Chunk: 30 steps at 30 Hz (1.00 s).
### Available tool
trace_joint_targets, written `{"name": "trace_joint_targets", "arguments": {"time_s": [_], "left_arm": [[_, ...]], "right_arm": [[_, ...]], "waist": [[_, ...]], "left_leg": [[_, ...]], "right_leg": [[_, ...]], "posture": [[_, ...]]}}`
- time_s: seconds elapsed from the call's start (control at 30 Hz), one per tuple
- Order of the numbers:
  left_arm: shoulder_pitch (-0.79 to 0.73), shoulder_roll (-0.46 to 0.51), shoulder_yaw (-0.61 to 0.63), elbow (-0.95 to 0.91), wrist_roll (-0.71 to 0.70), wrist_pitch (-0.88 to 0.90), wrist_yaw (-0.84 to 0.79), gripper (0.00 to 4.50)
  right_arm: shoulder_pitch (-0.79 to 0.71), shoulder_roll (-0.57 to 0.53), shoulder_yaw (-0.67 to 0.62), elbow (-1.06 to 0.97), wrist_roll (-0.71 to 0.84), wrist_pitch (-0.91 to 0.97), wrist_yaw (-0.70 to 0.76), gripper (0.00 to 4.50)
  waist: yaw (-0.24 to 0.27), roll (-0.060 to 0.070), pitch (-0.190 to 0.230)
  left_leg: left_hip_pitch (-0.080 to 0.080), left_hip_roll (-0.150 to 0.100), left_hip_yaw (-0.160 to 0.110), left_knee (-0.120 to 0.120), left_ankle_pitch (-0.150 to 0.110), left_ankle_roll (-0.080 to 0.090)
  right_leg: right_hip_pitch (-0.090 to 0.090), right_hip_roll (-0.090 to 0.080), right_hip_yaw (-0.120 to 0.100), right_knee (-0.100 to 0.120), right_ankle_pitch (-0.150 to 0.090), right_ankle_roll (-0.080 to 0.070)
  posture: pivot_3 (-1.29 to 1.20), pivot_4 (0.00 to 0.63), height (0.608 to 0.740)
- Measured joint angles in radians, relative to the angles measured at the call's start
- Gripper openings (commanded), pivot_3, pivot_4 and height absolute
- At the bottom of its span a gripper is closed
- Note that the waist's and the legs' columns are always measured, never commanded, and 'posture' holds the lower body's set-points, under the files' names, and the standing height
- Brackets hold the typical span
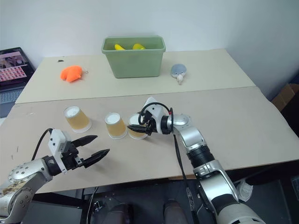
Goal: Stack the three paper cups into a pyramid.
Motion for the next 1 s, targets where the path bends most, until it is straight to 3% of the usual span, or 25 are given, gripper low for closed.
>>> {"name": "trace_joint_targets", "arguments": {"time_s": [0.13, 0.2, 0.27, 0.53, 0.77, 0.9, 1.0], "left_arm": [[0.002, 0.000, 0.000, -0.001, -0.001, 0.000, 0.007, 4.50], [0.006, 0.000, 0.000, -0.002, -0.002, 0.000, 0.009, 4.50], [0.009, 0.000, 0.000, -0.002, -0.002, 0.000, 0.010, 4.50], [0.016, 0.000, 0.000, -0.002, -0.010, 0.000, 0.016, 4.50], [0.030, -0.007, 0.001, -0.014, -0.011, 0.000, 0.031, 4.50], [0.057, -0.058, 0.007, -0.044, -0.012, 0.000, 0.086, 4.50], [0.106, -0.170, 0.054, -0.085, -0.010, -0.002, 0.210, 4.50]], "right_arm": [[-0.008, 0.019, 0.000, 0.019, -0.007, -0.011, -0.002, 2.81], [-0.012, 0.030, -0.001, 0.028, -0.008, -0.012, -0.004, 3.84], [-0.012, 0.041, -0.002, 0.045, -0.011, -0.012, -0.008, 4.46], [-0.012, 0.037, -0.006, 0.039, -0.013, -0.009, -0.001, 4.46], [-0.010, -0.036, -0.060, -0.137, 0.045, 0.071, 0.037, 4.46], [-0.009, -0.061, -0.087, -0.227, 0.085, 0.139, 0.042, 4.46], [0.030, -0.113, -0.114, -0.351, 0.150, 0.220, 0.058, 4.46]], "waist": [[-0.003, 0.000, 0.000], [-0.003, 0.000, 0.000], [-0.003, 0.000, 0.000], [-0.001, 0.000, 0.000], [0.001, 0.000, 0.000], [-0.001, 0.000, 0.000], [0.006, 0.000, 0.000]], "left_leg": [[0.000, 0.000, 0.000, 0.000, 0.000, 0.000], [0.000, 0.000, 0.000, 0.000, 0.000, 0.000], [0.000, 0.000, 0.000, 0.000, 0.000, 0.000], [-0.001, 0.000, 0.000, 0.000, 0.000, 0.000], [-0.001, 0.000, 0.000, 0.000, 0.000, 0.000], [-0.001, 0.000, 0.000, 0.000, 0.000, 0.000], [-0.002, 0.000, -0.001, 0.000, 0.000, 0.000]], "right_leg": [[0.000, 0.000, 0.000, 0.000, 0.000, 0.000], [0.000, 0.000, 0.000, 0.000, 0.000, 0.000], [0.000, 0.000, 0.000, 0.000, 0.000, 0.000], [-0.001, 0.000, 0.000, 0.000, 0.000, 0.000], [-0.001, 0.000, 0.000, 0.000, 0.000, 0.000], [-0.001, 0.000, 0.000, 0.000, 0.000, 0.000], [-0.001, -0.001, 0.000, -0.001, 0.000, 0.000]], "posture": [[0.00, 0.150, 0.732], [0.00, 0.150, 0.732], [0.00, 0.150, 0.732], [0.00, 0.150, 0.732], [0.00, 0.150, 0.732], [0.00, 0.150, 0.732], [0.00, 0.150, 0.732]]}}
